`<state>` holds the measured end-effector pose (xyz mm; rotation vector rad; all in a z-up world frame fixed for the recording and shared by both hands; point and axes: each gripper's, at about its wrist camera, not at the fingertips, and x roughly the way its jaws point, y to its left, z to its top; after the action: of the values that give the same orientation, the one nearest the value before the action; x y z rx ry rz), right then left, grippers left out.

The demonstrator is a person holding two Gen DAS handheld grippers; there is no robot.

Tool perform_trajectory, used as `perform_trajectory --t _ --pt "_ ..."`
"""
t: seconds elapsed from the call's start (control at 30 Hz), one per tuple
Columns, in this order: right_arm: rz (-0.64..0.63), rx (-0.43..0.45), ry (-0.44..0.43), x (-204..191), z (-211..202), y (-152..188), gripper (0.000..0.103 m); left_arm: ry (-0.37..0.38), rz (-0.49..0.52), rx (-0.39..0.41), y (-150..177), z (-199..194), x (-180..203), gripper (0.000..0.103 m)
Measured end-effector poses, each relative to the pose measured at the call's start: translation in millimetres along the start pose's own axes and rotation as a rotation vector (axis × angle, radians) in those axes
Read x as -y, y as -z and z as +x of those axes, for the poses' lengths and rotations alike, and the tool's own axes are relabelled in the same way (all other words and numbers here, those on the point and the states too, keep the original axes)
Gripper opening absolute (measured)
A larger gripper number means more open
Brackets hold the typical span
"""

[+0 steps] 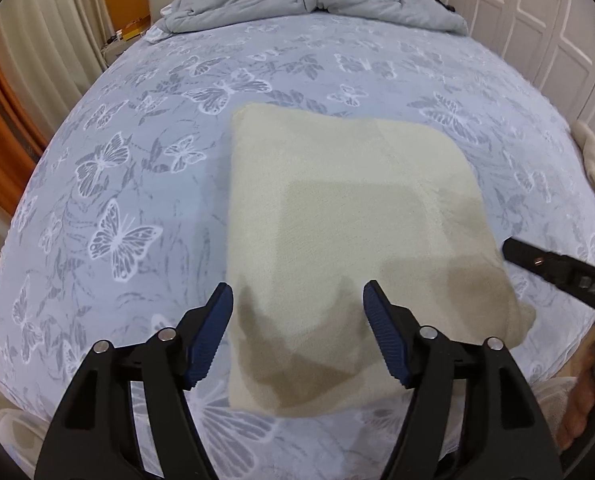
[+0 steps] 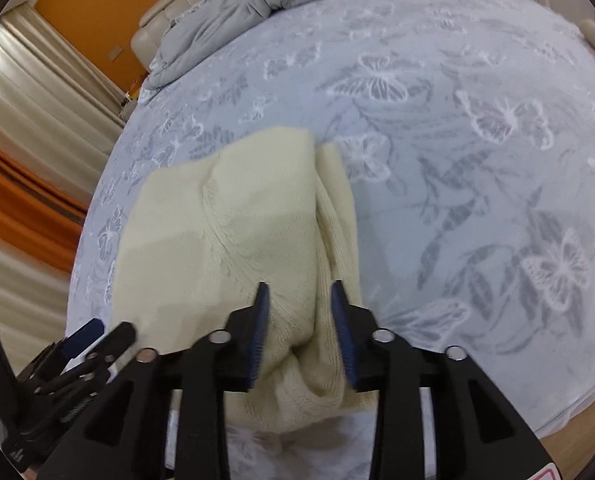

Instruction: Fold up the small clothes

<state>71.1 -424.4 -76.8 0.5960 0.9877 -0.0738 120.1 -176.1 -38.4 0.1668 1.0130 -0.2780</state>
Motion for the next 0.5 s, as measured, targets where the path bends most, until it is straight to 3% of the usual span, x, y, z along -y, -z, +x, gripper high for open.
perform_trajectory --t 0.03,0.1,0.17,0.2,0.3,0.37,0.4,0.47,0.5 --pt "0.004 -0.006 -0.015 -3 6 -4 0.058 0.007 -0.014 0.003 2 -2 -5 0.066" --pt "0.0 -0.028 -0.014 -7 13 -3 0.062 0.008 -0.048 -0.001 6 -4 -15 0.072" --pt "-0.048 -0.057 -0.017 -16 28 -4 0.043 0.003 -0.073 -0.008 8 -3 -25 0.072" --pt "-0.085 -0.045 -0.016 -22 27 -5 0.019 -0.004 -0.08 -0.014 10 -2 -29 0.072" --pt "-0.076 0.069 -0.118 -29 -10 -13 0.01 -0.012 -0.077 -0.007 10 -6 -32 0.072" --pt "-0.053 0.114 -0.114 -23 -26 -15 0.004 -0.011 -0.065 0.002 9 -8 -31 0.072" --pt "-0.043 0.093 -0.09 -18 -22 -14 0.004 -0.007 -0.061 0.002 8 -6 -30 0.072" --pt "-0.032 -0.042 -0.013 -1 17 -6 0.005 0.007 -0.068 -0.013 7 0 -27 0.072" --pt "-0.017 -0.056 -0.015 5 27 0 0.004 0.02 -0.077 -0.021 8 3 -26 0.072"
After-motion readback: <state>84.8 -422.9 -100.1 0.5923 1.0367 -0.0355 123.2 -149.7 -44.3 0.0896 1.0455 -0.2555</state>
